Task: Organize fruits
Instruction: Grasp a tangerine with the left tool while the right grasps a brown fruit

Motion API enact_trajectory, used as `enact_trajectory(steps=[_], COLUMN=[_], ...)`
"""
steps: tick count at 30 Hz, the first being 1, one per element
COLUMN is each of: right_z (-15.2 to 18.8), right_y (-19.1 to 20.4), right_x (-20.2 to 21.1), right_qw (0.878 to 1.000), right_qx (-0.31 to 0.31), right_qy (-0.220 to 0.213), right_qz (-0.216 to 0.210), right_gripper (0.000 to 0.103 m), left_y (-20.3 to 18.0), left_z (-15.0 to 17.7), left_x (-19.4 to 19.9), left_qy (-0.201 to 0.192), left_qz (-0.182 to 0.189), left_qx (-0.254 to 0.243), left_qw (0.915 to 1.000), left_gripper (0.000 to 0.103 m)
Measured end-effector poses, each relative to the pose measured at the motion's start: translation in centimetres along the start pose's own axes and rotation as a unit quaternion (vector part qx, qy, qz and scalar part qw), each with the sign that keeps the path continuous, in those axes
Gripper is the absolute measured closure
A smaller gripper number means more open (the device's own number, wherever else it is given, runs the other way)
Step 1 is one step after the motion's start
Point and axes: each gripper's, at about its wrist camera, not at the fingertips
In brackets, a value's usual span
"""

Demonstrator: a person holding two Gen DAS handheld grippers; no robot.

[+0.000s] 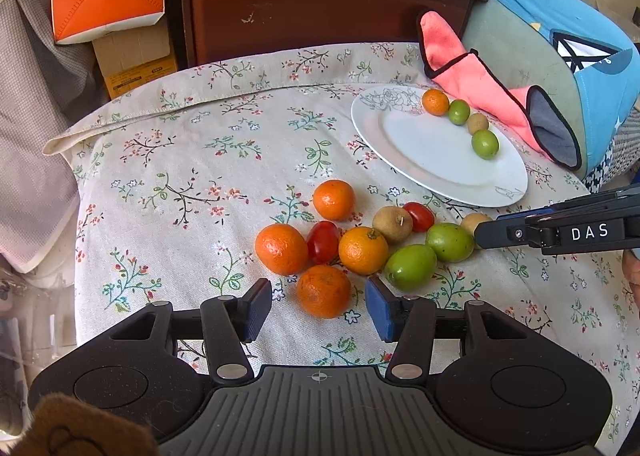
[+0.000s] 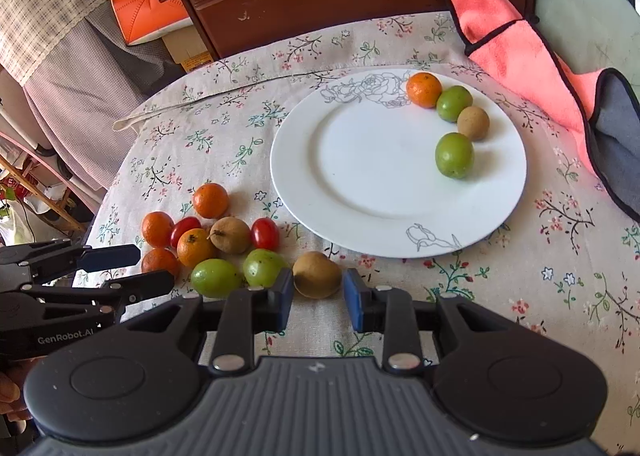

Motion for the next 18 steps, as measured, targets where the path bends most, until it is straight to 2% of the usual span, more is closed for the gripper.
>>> enact_trajectory(steps=[13,18], right_z=[-0.3,-0.4], right_y=[0.1,0.2], right_x=[-0.9,-1.1], right_qw=[1.0,0.999], right_qx=[-0.01,-0.011], right_qy=[0.012,0.016], right_qz=[-0.023,-0.027], right_gripper=[0.074,0.074], left_y=[-1.2,-1.5], left_z=[-0.2,-0.1], left_x=[-1.3,-1.2], left_qy=[-0.004,-0.008], left_qz=[-0.014,-0.015], left_qx=[-0.02,-0.026], left_qw=[0.9997,0.9995], left_gripper=[0.056,0.061])
Point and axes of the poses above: each gripper's, at about its wrist camera, not at the fingertips, and x roughly against the way its jaws point, y to its left, z to its underside, and after that the axes turned 15 degrees about y, right-handed
